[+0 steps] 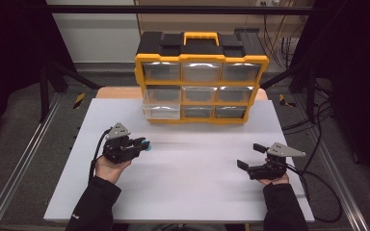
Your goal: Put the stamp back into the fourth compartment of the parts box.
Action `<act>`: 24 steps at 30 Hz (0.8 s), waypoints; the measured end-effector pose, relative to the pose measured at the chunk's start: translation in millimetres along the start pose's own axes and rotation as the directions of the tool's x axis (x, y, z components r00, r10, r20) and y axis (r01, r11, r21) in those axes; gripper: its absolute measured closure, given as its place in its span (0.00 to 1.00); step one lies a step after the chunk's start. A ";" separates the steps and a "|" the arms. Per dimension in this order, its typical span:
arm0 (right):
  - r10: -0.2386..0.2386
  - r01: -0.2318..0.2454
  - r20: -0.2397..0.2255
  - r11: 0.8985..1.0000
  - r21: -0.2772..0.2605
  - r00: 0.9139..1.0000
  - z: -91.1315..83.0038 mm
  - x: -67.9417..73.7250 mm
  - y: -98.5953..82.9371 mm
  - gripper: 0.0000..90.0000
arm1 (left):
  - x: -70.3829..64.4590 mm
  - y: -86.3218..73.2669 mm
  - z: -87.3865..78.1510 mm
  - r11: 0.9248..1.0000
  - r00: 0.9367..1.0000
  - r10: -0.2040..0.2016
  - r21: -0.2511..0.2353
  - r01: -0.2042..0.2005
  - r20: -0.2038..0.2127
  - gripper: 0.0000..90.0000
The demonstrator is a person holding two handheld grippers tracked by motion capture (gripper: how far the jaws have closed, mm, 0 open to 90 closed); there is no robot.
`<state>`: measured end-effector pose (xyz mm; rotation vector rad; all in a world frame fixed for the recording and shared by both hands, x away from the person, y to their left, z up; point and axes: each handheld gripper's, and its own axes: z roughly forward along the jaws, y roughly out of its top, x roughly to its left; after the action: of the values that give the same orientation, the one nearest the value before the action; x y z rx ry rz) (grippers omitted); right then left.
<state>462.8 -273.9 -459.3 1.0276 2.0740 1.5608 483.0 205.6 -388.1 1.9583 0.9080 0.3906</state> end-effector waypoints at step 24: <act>-0.001 0.001 0.004 1.000 0.003 1.000 0.7 0.4 -0.4 0.01 | 2.7 19.6 -21.3 0.999 1.000 -0.002 -0.041 0.002 -0.004 0.80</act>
<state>462.9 -273.2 -459.8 1.0293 2.0743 1.5543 481.0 214.4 -360.4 1.9199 0.8980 0.4084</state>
